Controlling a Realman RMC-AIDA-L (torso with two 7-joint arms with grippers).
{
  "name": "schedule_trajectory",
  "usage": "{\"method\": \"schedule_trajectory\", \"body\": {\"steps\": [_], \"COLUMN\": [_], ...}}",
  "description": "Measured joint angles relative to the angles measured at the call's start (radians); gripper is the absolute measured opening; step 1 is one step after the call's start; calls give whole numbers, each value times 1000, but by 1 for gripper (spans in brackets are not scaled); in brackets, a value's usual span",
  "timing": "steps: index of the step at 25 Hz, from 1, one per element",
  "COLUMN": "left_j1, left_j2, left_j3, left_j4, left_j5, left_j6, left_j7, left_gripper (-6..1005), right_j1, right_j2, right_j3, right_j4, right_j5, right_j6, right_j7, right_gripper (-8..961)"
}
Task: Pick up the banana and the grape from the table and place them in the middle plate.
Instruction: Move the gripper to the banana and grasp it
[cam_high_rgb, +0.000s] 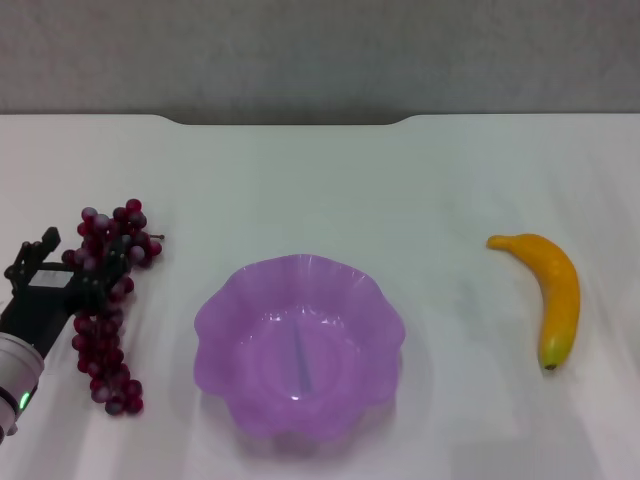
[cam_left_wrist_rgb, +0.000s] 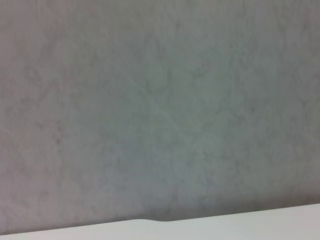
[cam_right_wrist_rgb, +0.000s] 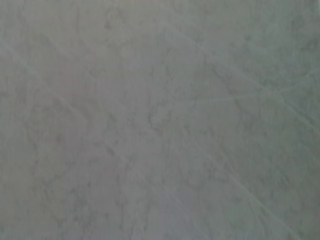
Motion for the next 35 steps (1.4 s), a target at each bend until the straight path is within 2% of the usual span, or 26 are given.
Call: {"method": "schedule_trajectory", "body": {"steps": [5, 16, 23, 28, 35], "left_j1": [-8, -8, -3, 2, 5], "left_j2": [-3, -4, -4, -4, -5], "left_j3": [-1, 6, 8, 9, 9], "left_j4": [13, 14, 14, 14, 14], "left_j5": [0, 0, 6, 6, 9], "left_j6": [-4, -4, -3, -3, -3], "left_j7": [0, 1, 1, 3, 12], "left_gripper": [870, 869, 867, 865, 865], "right_j1": [2, 2, -12, -21, -31], "right_j2": [-1, -2, 1, -1, -2], "right_j3": [-2, -4, -72, -154, -180], "right_j4": [4, 4, 6, 9, 17], "right_j5": [0, -1, -10, -11, -12], "right_j6": [1, 11, 25, 128, 269], "right_j7": [0, 4, 29, 154, 164], "right_gripper": [772, 769, 766, 765, 763]}}
